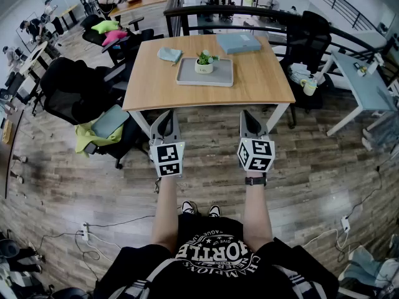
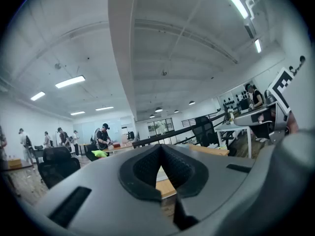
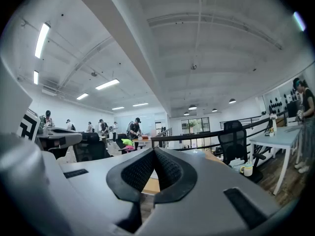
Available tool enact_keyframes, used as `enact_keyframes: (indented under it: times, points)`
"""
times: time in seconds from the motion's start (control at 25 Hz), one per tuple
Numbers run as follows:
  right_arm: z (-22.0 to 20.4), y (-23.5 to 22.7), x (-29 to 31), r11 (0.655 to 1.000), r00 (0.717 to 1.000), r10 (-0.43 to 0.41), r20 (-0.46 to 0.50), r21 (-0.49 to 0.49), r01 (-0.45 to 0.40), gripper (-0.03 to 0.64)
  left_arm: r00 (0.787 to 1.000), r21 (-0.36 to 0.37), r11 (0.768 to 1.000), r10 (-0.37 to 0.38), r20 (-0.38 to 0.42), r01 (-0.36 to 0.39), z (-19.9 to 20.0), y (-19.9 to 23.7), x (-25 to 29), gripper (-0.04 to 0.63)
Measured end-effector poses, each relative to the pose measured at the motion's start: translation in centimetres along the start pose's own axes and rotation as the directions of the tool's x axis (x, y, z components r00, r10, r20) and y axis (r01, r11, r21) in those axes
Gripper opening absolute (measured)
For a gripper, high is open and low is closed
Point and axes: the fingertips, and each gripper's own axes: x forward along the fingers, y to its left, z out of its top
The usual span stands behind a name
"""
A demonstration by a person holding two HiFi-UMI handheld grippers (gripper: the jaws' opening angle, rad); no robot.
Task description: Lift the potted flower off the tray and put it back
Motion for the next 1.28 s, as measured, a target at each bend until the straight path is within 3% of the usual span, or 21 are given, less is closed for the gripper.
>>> enact_keyframes:
  times: [0.28,0.52,0.68,1.08,1.28]
  points:
    - [-0.9,-2.8,-1.9,0.999,1.000,-0.019,0.006,0.035,0.018,0.018,1.000,-0.058,0.998,-0.014,0.013,0.015,-0.3,-2.7,-0.7,0.018]
    - [-2.1,-1.9,-2.0,0.998,1.000,0.030,-0.008,0.050,-0.030,0.018,1.000,-0.086,0.996,-0.020,-0.024,0.018,-1.8,-3.8,-0.7,0.018]
    - [-3.7,-1.5,-0.6,0.999,0.999,0.011,-0.032,0.032,-0.010,0.018,0.999,-0.049,0.998,-0.042,-0.010,0.042,-2.9,-4.0,0.0,0.017]
    - [-4.0,-2.1,5.0,1.000,1.000,-0.011,-0.021,0.022,0.011,0.015,0.998,-0.126,0.991,-0.055,0.006,0.055,-4.9,-2.0,4.7,0.017]
    - [-4.1,-1.8,8.9,1.000,0.999,0.014,-0.030,-0.003,-0.014,0.014,0.992,-0.126,0.985,-0.123,-0.002,0.122,-5.7,-2.0,8.5,0.017]
